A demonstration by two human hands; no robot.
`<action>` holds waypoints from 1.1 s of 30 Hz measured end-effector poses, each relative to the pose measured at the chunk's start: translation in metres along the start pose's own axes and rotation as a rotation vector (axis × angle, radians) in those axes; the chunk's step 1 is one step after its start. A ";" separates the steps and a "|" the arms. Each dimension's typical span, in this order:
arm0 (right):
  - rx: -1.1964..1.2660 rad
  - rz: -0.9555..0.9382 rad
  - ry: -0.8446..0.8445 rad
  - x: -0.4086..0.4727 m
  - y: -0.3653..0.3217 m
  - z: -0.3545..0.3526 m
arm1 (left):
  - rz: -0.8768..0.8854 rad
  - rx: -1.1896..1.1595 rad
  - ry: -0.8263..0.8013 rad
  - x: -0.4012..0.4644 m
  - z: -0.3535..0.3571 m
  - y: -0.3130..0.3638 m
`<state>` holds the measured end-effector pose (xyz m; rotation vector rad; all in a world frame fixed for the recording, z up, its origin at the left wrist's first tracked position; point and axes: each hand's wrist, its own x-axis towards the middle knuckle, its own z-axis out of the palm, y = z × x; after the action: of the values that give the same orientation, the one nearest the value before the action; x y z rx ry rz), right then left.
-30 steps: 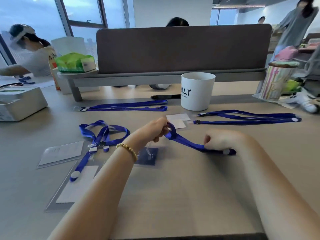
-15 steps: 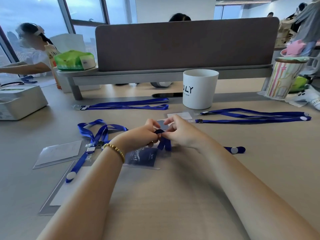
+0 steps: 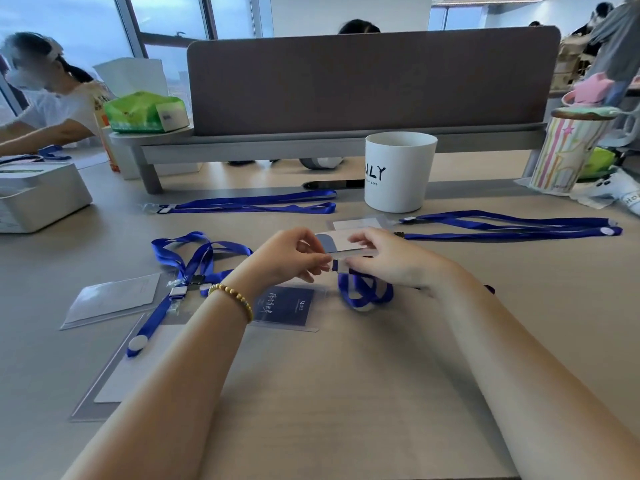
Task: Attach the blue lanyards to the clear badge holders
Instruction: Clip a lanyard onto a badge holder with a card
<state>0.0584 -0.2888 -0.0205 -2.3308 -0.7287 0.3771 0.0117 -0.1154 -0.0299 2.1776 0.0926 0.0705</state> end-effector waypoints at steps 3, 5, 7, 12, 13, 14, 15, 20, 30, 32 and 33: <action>0.020 -0.070 0.016 -0.001 -0.008 0.011 | 0.016 -0.064 -0.002 0.001 0.002 0.001; 0.062 -0.070 0.052 0.002 -0.008 0.016 | -0.001 -0.152 0.009 0.001 0.003 0.001; 0.051 -0.067 0.088 0.004 -0.006 0.016 | -0.017 -0.159 0.012 0.001 0.002 -0.001; 0.138 0.036 0.091 0.010 0.003 0.011 | -0.048 0.234 -0.192 -0.002 -0.020 -0.011; 0.205 0.054 0.103 0.011 0.005 0.010 | -0.069 0.363 -0.293 -0.005 -0.023 -0.013; 0.234 0.067 0.123 0.011 0.006 0.008 | -0.090 0.493 -0.380 -0.007 -0.024 -0.014; 0.226 0.075 0.145 0.012 0.007 0.007 | -0.102 0.608 -0.430 -0.007 -0.023 -0.016; 0.131 0.106 0.193 0.016 0.009 0.006 | -0.113 0.774 -0.350 -0.004 -0.016 -0.020; 0.155 0.033 0.198 0.012 0.013 0.002 | -0.123 0.788 -0.153 0.001 -0.003 -0.028; 0.282 0.029 0.152 0.011 0.010 0.006 | -0.100 0.754 -0.011 0.002 -0.001 -0.030; 0.304 0.027 0.126 0.011 0.010 0.009 | -0.088 0.731 0.035 0.002 -0.002 -0.031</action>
<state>0.0676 -0.2839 -0.0342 -2.0576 -0.5387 0.3243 0.0119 -0.0962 -0.0539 2.8977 0.2679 0.0249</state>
